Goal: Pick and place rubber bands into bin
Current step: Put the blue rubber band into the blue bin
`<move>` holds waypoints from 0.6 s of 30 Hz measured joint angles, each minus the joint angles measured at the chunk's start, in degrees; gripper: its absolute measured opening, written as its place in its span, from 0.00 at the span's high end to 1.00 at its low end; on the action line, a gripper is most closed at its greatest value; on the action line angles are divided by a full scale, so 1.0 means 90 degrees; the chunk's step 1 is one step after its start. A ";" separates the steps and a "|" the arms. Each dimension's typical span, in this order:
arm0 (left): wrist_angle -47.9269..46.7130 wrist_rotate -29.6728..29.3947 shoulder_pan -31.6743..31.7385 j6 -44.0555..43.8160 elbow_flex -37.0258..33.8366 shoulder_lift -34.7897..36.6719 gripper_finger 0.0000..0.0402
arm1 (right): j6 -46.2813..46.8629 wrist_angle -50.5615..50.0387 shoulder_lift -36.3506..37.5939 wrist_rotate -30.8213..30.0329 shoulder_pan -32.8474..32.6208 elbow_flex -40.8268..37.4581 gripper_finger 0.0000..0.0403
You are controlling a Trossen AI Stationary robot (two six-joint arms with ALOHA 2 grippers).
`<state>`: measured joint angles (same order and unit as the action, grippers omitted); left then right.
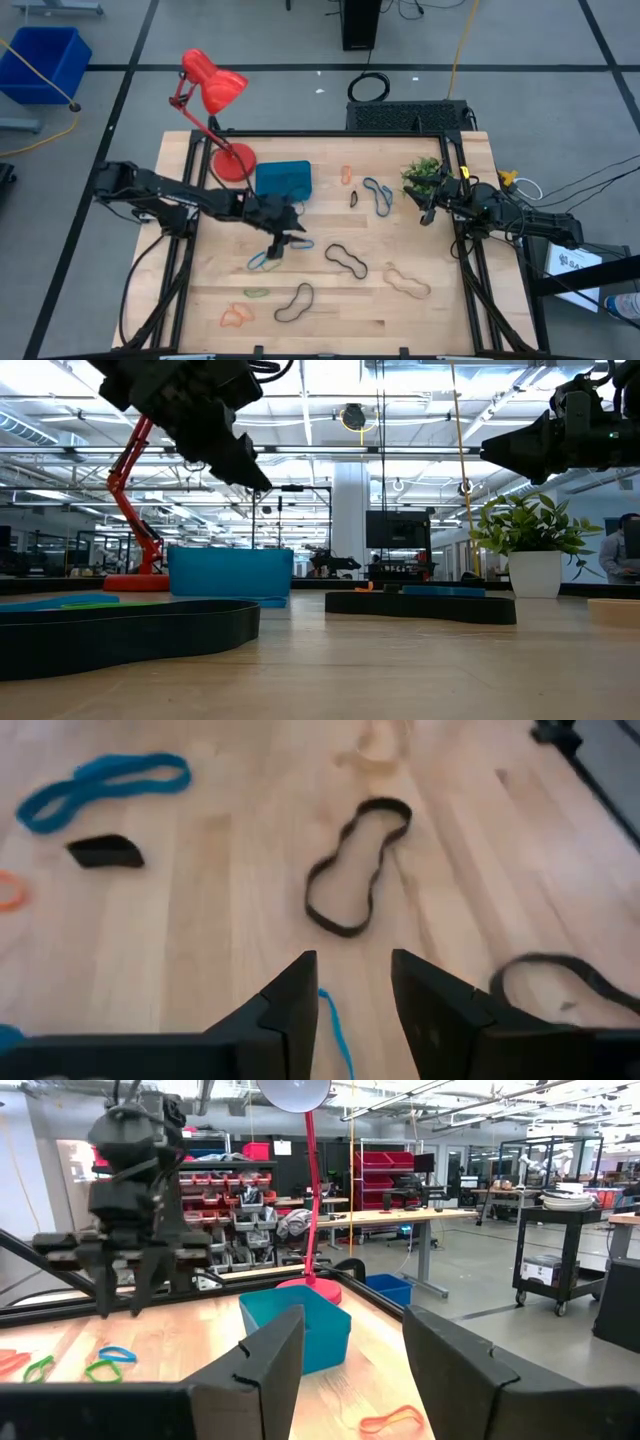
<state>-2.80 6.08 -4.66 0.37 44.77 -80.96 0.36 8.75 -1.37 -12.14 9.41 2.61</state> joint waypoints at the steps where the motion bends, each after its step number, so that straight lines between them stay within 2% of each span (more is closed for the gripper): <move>1: 0.0019 -0.0173 -0.0071 -0.0117 0.0000 -0.0081 0.69 | 0.0000 0.0000 0.0000 -0.0001 -0.0001 0.0000 0.58; 4: -0.0001 -0.0680 -0.0194 -0.0625 0.0000 -0.0360 0.73 | 0.0000 0.0000 0.0000 0.0000 0.0000 -0.0002 0.58; 8: 0.0000 -0.1030 -0.0252 -0.0953 0.0000 -0.0779 0.76 | 0.0002 0.0001 0.0000 0.0000 -0.0002 -0.0002 0.58; 18: 0.0009 -0.1307 -0.0282 -0.1043 -0.0002 -0.1767 0.77 | 0.0002 0.0002 0.0000 -0.0001 -0.0002 -0.0002 0.58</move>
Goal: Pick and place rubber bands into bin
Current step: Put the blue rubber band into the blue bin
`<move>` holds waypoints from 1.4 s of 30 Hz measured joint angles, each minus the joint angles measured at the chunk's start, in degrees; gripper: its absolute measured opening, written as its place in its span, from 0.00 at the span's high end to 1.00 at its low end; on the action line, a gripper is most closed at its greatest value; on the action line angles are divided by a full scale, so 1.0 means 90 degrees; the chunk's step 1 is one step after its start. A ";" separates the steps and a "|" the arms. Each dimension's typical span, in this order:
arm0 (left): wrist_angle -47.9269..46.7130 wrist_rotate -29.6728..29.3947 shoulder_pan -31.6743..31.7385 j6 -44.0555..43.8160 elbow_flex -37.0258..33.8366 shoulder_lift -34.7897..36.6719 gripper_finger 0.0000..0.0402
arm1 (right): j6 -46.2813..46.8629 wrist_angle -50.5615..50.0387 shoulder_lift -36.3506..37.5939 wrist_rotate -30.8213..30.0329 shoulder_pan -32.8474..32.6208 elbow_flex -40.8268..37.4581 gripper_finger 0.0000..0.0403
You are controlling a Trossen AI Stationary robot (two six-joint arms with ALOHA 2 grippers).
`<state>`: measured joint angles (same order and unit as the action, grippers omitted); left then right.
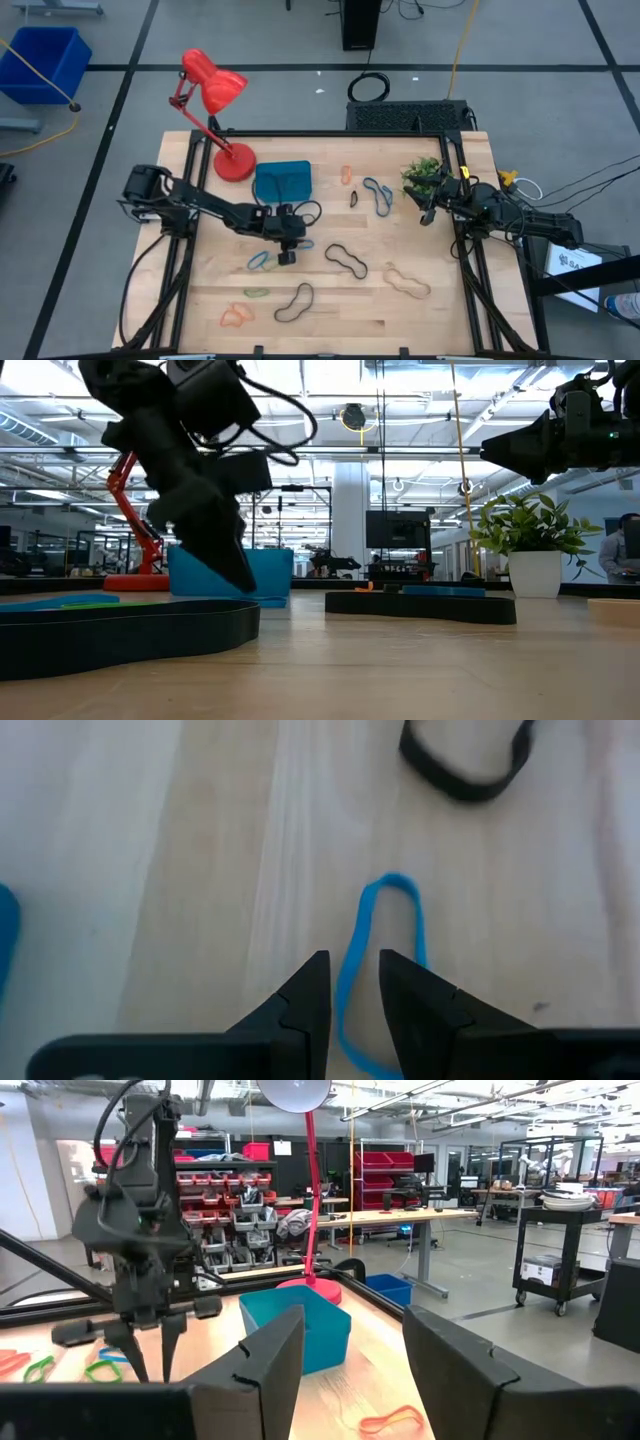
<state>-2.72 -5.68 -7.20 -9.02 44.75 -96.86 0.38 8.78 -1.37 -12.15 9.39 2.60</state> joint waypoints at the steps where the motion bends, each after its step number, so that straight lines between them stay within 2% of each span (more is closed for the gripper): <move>1: 0.0001 -0.0002 0.0000 0.0010 0.0000 -0.0056 0.77 | 0.0000 0.0000 0.0000 0.0001 0.0002 -0.0001 0.58; 8: 0.0055 -0.0047 0.0000 -0.0006 0.0017 -0.0327 0.77 | 0.0000 -0.0002 0.0000 0.0001 0.0002 0.0000 0.58; 42: 0.0002 -0.0043 0.0003 -0.0060 0.0005 -0.0364 0.77 | 0.0000 -0.0001 0.0002 0.0001 0.0000 0.0001 0.58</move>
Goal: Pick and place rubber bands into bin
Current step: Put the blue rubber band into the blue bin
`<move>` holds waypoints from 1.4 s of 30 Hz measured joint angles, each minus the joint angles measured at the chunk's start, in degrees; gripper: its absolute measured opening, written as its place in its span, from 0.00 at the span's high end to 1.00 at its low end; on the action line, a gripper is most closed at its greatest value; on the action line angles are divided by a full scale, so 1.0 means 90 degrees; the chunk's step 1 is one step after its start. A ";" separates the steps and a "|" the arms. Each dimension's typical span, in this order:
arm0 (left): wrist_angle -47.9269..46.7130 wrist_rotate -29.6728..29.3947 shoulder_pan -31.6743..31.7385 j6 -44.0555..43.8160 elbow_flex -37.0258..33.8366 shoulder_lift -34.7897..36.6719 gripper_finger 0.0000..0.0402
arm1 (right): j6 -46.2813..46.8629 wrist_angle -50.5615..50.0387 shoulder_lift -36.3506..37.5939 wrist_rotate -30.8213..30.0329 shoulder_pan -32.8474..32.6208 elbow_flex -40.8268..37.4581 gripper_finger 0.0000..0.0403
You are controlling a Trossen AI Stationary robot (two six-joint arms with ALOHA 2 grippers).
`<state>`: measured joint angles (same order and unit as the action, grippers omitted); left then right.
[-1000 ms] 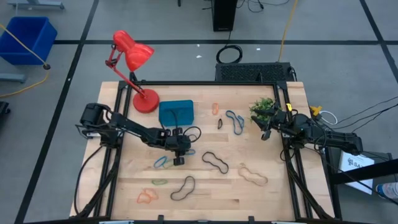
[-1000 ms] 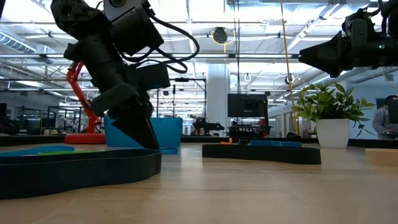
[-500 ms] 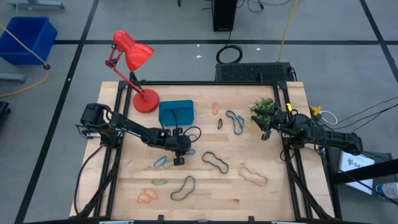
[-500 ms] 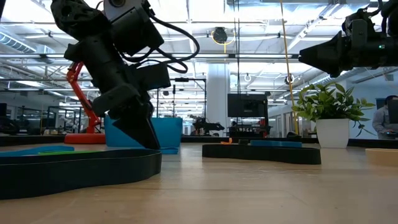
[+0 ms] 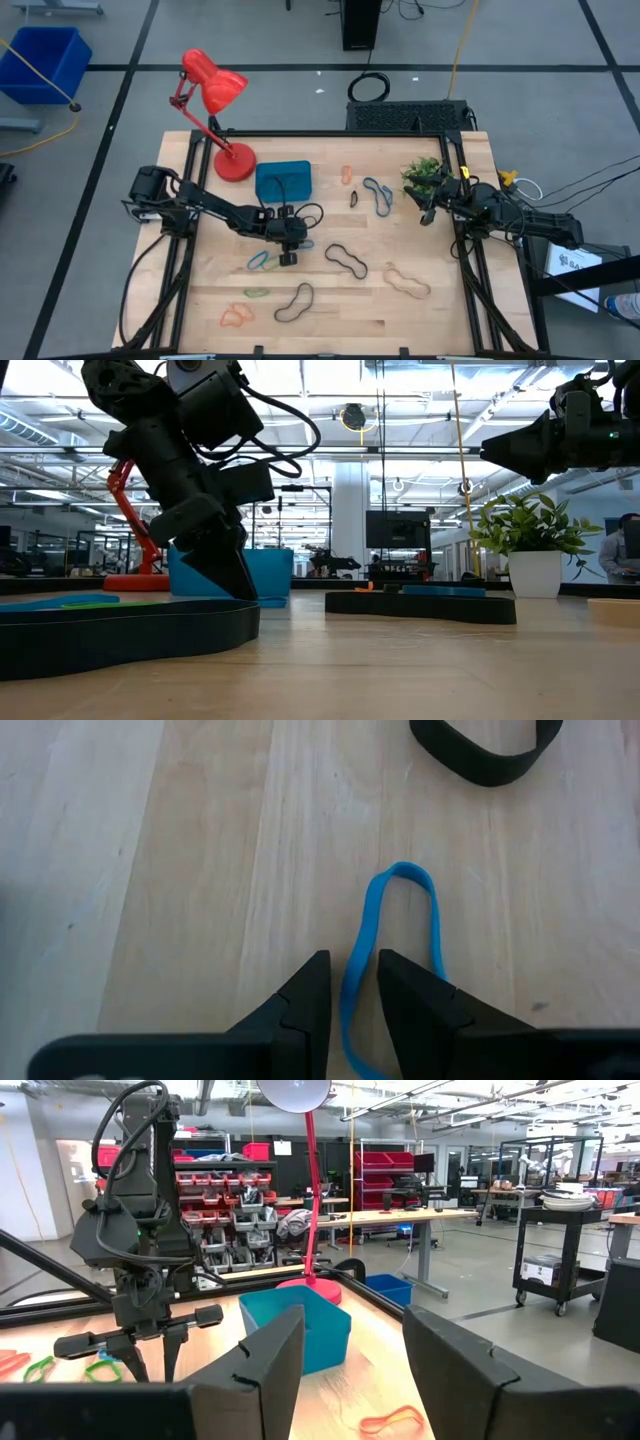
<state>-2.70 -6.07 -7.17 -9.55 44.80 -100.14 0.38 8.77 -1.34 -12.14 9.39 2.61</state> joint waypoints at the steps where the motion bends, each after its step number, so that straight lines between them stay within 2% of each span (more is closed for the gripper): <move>1: 0.0000 0.0000 0.0001 0.0001 0.0000 0.0000 0.77 | 0.0000 0.0001 0.0000 0.0000 0.0002 0.0001 0.58; 5: 0.0000 0.0000 -0.0001 0.0005 -0.0002 0.0000 0.79 | 0.0000 0.0000 0.0000 0.0000 0.0001 -0.0001 0.58; 11: 0.0000 0.0033 -0.0003 0.0057 -0.0002 -0.0002 0.97 | 0.0000 0.0001 0.0000 0.0000 0.0000 0.0001 0.58; 16: 0.0000 0.0027 -0.0003 0.0062 -0.0005 -0.0002 0.95 | 0.0000 -0.0001 0.0000 0.0000 0.0002 0.0001 0.58; 20: -0.0015 0.0108 0.0001 0.0043 -0.0006 0.0035 0.98 | 0.0000 -0.0001 -0.0002 0.0000 0.0000 0.0001 0.58; 23: -0.0102 0.0584 0.0020 0.0012 -0.0027 0.0279 0.98 | 0.0000 0.0001 0.0000 0.0000 0.0001 -0.0001 0.58; 28: -0.0030 0.1747 -0.0011 0.0052 0.0095 0.1169 0.99 | 0.0001 0.0000 -0.0002 0.0000 0.0001 -0.0002 0.58; 32: -0.0069 0.2008 -0.0103 0.0263 0.0179 0.1864 0.99 | 0.0000 0.0001 -0.0002 -0.0001 0.0001 -0.0001 0.58; 34: -0.0011 0.1981 -0.0169 0.0482 0.0216 0.2236 0.99 | 0.0001 0.0004 0.0000 -0.0002 0.0002 0.0001 0.58; 38: -0.0035 0.1440 -0.0303 0.0879 0.0214 0.2742 0.99 | 0.0000 0.0003 0.0000 -0.0003 0.0000 0.0000 0.58; 42: -0.0066 0.0175 -0.0377 0.1140 0.0216 0.3163 0.99 | 0.0002 0.0003 0.0000 -0.0002 0.0002 -0.0001 0.58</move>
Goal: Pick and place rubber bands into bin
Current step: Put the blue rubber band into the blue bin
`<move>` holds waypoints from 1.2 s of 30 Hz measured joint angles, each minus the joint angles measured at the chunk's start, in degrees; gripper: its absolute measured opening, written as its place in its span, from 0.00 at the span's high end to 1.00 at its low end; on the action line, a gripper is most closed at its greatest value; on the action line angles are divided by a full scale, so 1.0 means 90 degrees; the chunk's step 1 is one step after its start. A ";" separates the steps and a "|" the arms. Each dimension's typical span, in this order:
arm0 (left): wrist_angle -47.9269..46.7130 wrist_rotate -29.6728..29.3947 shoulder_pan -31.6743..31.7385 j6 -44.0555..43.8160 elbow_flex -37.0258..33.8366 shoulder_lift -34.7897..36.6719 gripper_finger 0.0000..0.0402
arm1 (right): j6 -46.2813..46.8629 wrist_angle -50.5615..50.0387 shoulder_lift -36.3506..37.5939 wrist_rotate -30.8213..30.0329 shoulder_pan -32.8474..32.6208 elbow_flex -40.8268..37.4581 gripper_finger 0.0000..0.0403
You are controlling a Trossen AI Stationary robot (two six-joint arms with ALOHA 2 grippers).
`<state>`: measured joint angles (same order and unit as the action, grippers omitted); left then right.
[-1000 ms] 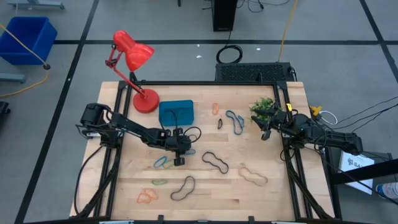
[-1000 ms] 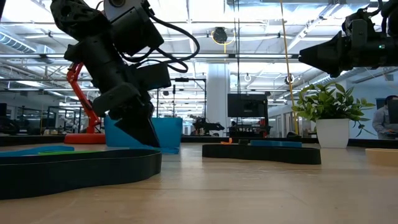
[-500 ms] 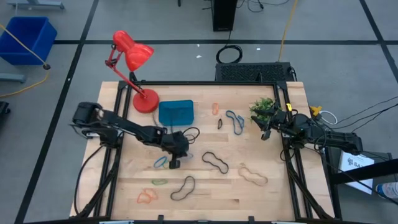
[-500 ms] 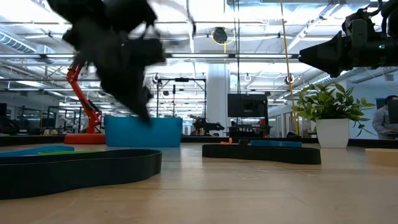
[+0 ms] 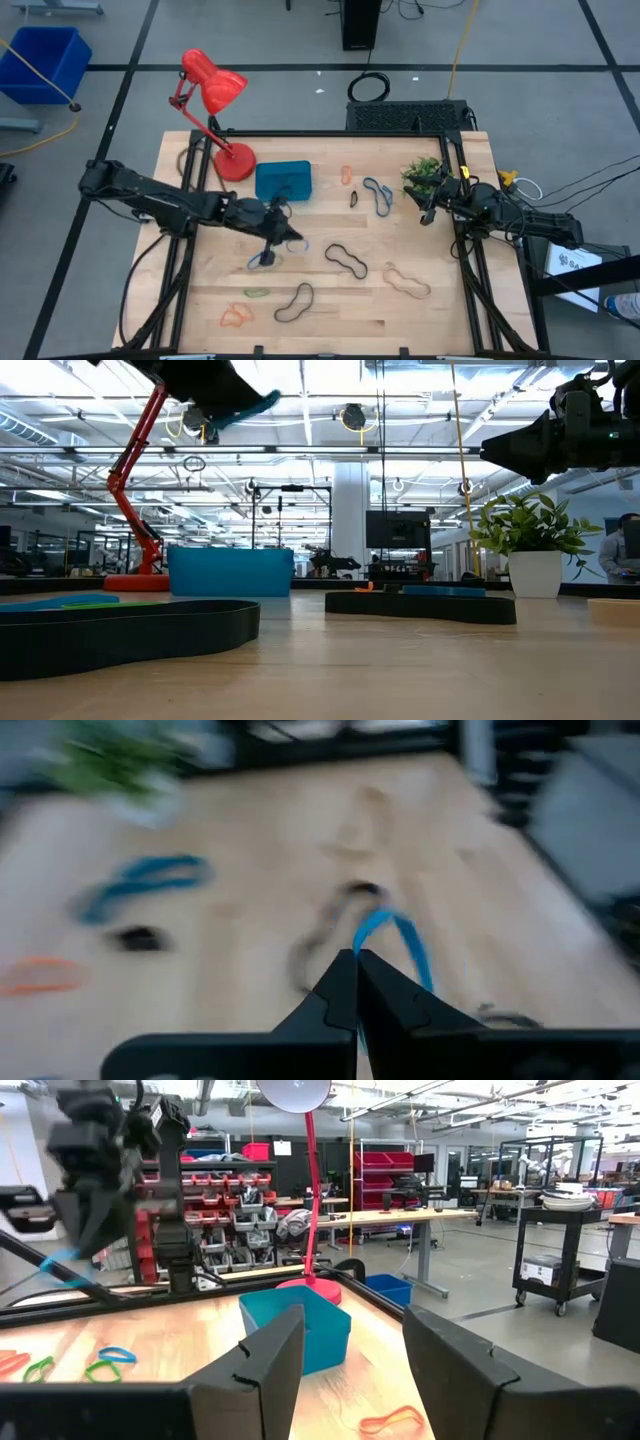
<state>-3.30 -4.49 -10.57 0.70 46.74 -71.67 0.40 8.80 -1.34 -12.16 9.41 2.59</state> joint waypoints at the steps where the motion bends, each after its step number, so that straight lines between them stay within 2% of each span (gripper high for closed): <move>1: -0.0055 -0.0439 0.0003 0.0088 0.0000 0.0078 0.99 | -0.0002 0.0000 0.0000 0.0000 -0.0002 0.0001 0.58; 4: -0.0282 -0.1676 0.0059 0.0337 0.0000 0.0265 0.99 | -0.0002 0.0000 0.0000 0.0000 -0.0002 0.0001 0.58; 7: -0.0362 -0.2263 0.0213 0.0402 0.0000 0.0324 0.99 | -0.0002 0.0000 0.0000 0.0000 -0.0002 0.0002 0.58; 12: -0.0543 -0.2360 0.0540 0.0393 0.0009 0.0253 0.99 | -0.0001 0.0000 0.0000 0.0000 -0.0001 0.0000 0.58; 23: -0.1666 -0.2583 0.1587 -0.0149 0.0007 0.0204 0.99 | -0.0002 0.0000 0.0000 0.0000 -0.0001 0.0001 0.58; 33: -0.1974 -0.2483 0.2292 -0.0498 0.0001 -0.0603 0.98 | -0.0002 -0.0002 0.0000 0.0000 -0.0002 0.0002 0.58; 36: -0.1991 -0.2065 0.2483 -0.0478 0.0002 -0.0894 0.99 | -0.0002 -0.0007 0.0000 0.0000 -0.0002 0.0000 0.58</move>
<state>-21.22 -23.07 11.78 -3.60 46.76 -79.72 0.38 8.73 -1.34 -12.16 9.40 2.59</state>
